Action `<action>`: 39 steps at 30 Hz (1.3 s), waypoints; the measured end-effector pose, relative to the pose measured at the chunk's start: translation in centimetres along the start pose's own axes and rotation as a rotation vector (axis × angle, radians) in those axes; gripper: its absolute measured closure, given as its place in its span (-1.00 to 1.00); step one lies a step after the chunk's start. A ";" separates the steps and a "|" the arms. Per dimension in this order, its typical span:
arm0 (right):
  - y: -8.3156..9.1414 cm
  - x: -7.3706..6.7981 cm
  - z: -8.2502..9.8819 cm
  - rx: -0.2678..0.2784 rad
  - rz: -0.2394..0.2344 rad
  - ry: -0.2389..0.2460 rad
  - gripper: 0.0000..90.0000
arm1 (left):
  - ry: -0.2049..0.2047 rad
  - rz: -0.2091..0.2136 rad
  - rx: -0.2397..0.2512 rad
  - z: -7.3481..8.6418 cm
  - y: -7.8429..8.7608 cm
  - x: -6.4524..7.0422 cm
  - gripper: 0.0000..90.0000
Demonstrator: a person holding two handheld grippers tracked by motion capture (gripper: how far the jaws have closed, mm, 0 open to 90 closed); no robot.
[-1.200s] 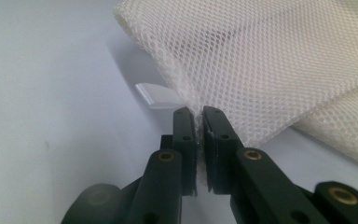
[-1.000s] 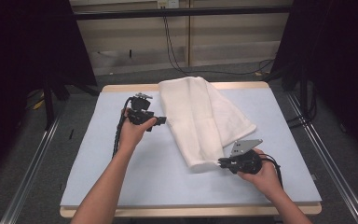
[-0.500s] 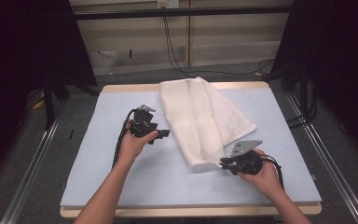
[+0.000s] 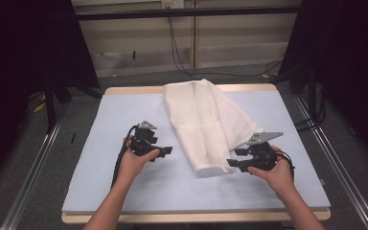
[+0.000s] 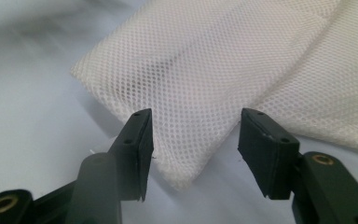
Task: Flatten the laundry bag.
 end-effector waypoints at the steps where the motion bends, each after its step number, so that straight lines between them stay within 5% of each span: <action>1: 0.0 0.1 0.0 -0.002 0.002 -0.008 -0.05 | 0.010 0.002 0.015 0.1 -0.1 0.1 -0.52; 8: -1.6 1.0 0.2 -0.056 0.068 -0.074 -0.03 | -0.009 0.006 -0.002 0.4 0.1 -0.1 -0.55; 13: -3.1 1.4 -0.3 -0.036 0.137 -0.082 0.08 | -0.040 0.003 -0.011 0.6 0.4 -0.1 -0.55; 20: -4.9 2.3 -1.3 -0.010 0.216 -0.177 0.23 | -0.060 0.000 -0.018 1.0 0.3 -0.3 -0.52; 29: -6.8 2.5 -2.3 -0.058 0.215 -0.232 0.20 | -0.095 0.035 0.007 0.9 0.3 -0.4 -0.47; 39: -8.0 1.8 -2.4 -0.088 0.199 -0.222 0.29 | -0.070 0.051 0.017 0.9 0.4 -0.4 -0.46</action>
Point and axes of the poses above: each handheld gripper's, and its own axes: y roughly backward along the jaws, z roughly out of its underside, x roughly to its right, the point moved 7 cm from there along -y, roughly forward along the jaws, and after that the axes turned 14 degrees about z, right-handed, at the moved point
